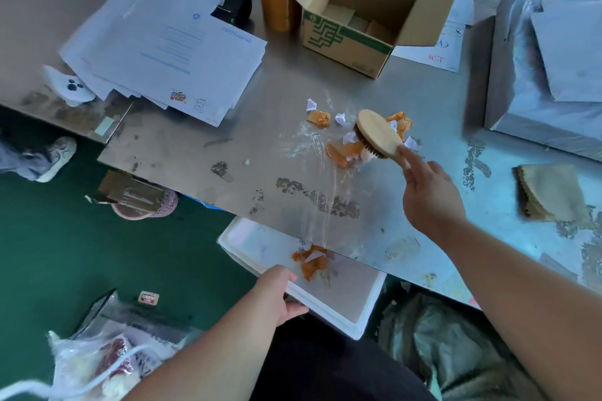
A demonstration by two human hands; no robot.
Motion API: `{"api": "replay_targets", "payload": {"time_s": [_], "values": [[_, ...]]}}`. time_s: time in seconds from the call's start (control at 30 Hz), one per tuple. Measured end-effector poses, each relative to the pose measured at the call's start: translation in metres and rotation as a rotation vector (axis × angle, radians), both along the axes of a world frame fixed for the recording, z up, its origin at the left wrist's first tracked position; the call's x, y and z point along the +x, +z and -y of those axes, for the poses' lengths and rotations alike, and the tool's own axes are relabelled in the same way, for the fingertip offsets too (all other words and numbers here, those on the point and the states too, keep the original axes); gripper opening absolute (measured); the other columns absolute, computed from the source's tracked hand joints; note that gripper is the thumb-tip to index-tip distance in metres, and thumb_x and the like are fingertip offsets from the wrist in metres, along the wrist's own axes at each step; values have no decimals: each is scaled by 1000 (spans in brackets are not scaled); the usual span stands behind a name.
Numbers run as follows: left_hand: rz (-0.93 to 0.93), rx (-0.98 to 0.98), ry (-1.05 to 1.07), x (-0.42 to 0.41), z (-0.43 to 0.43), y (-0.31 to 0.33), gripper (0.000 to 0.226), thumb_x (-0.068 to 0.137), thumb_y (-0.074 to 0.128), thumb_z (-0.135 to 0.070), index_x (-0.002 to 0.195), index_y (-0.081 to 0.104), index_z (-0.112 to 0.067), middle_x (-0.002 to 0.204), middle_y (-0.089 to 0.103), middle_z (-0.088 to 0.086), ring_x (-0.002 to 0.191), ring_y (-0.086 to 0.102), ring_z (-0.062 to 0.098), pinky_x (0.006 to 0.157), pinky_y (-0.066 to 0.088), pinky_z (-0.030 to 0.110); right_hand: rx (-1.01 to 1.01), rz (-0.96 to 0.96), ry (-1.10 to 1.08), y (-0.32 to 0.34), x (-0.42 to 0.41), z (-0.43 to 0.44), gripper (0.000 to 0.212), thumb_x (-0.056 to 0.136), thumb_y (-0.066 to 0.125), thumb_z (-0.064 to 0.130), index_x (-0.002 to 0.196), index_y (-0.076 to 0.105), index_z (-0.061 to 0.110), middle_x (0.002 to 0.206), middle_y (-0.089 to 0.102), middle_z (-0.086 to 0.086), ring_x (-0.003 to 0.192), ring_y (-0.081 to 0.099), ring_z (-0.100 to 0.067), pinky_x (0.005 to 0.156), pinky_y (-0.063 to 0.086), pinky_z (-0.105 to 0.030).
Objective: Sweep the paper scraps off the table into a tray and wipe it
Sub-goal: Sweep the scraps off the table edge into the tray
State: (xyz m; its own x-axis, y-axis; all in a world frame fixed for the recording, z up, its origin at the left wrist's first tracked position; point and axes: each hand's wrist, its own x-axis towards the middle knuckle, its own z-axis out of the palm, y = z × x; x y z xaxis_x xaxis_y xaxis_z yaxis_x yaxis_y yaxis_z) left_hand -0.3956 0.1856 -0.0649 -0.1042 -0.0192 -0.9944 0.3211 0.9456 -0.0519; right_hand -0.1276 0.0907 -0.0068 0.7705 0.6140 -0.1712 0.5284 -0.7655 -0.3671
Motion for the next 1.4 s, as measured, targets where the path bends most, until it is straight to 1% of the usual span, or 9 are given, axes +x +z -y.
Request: {"api": "replay_targets", "payload": {"time_s": [0.13, 0.33, 0.57, 0.73, 0.83, 0.93, 1.07, 1.23, 1.4], "values": [[-26, -24, -5, 4, 0, -1, 22, 92, 62, -2, 113, 58, 6, 107, 64, 28, 91, 68, 48, 86, 60, 63, -92, -67, 51, -5, 8, -4, 47, 107, 34, 23, 151, 39, 38, 123, 57, -17, 105, 55, -44, 88, 46, -48], [-24, -19, 27, 8, 2, 1, 22, 91, 61, 1, 112, 58, 5, 106, 64, 29, 92, 69, 49, 87, 59, 65, -88, -165, 86, -15, -5, 15, 48, 108, 32, 23, 154, 35, 37, 121, 56, -15, 100, 57, -41, 79, 44, -42], [-27, 13, 11, 13, 6, 6, 23, 93, 60, -2, 116, 56, 4, 116, 60, 27, 94, 66, 50, 86, 59, 65, -64, -252, 140, -14, -33, 51, 50, 108, 37, 23, 154, 35, 42, 103, 52, -4, 88, 57, -36, 74, 46, -40], [-36, -3, 9, 15, 6, 7, 23, 94, 63, -2, 115, 59, 5, 111, 60, 27, 93, 65, 48, 87, 60, 61, -72, -258, 219, -11, -61, 78, 53, 106, 40, 20, 153, 36, 44, 103, 54, 2, 93, 57, -29, 81, 49, -42], [-31, 6, 30, 18, 8, 11, 26, 95, 64, -2, 119, 58, 6, 119, 58, 26, 93, 62, 47, 86, 60, 60, -70, -267, 253, -12, -78, 96, 57, 104, 43, 16, 152, 38, 45, 103, 53, 8, 95, 57, -23, 80, 46, -36], [-16, 24, 74, 18, 9, 12, 27, 93, 65, 0, 119, 58, 3, 126, 54, 23, 100, 59, 48, 87, 59, 62, -91, -295, 279, -12, -97, 111, 60, 103, 43, 15, 153, 35, 47, 101, 53, 8, 91, 56, -22, 80, 46, -36], [6, 35, 102, 15, 10, 11, 17, 93, 63, 1, 107, 54, 0, 118, 51, 22, 100, 55, 46, 89, 58, 64, -88, -330, 276, -20, -119, 134, 61, 102, 45, 12, 152, 38, 47, 96, 52, 9, 85, 55, -20, 76, 47, -35], [42, 43, 35, 12, 11, 6, 11, 99, 58, -4, 104, 52, 4, 107, 56, 26, 86, 59, 43, 95, 56, 62, -178, -276, 353, -27, -142, 157, 60, 101, 45, 16, 152, 38, 46, 91, 49, 11, 80, 50, -17, 74, 34, -27], [37, 45, -2, 8, 10, 6, 16, 99, 59, -9, 109, 53, 2, 110, 59, 25, 83, 61, 43, 78, 60, 60, -64, -270, 264, -20, -149, 156, 53, 103, 46, 17, 151, 41, 40, 92, 53, 10, 79, 54, -18, 69, 47, -32]]}}
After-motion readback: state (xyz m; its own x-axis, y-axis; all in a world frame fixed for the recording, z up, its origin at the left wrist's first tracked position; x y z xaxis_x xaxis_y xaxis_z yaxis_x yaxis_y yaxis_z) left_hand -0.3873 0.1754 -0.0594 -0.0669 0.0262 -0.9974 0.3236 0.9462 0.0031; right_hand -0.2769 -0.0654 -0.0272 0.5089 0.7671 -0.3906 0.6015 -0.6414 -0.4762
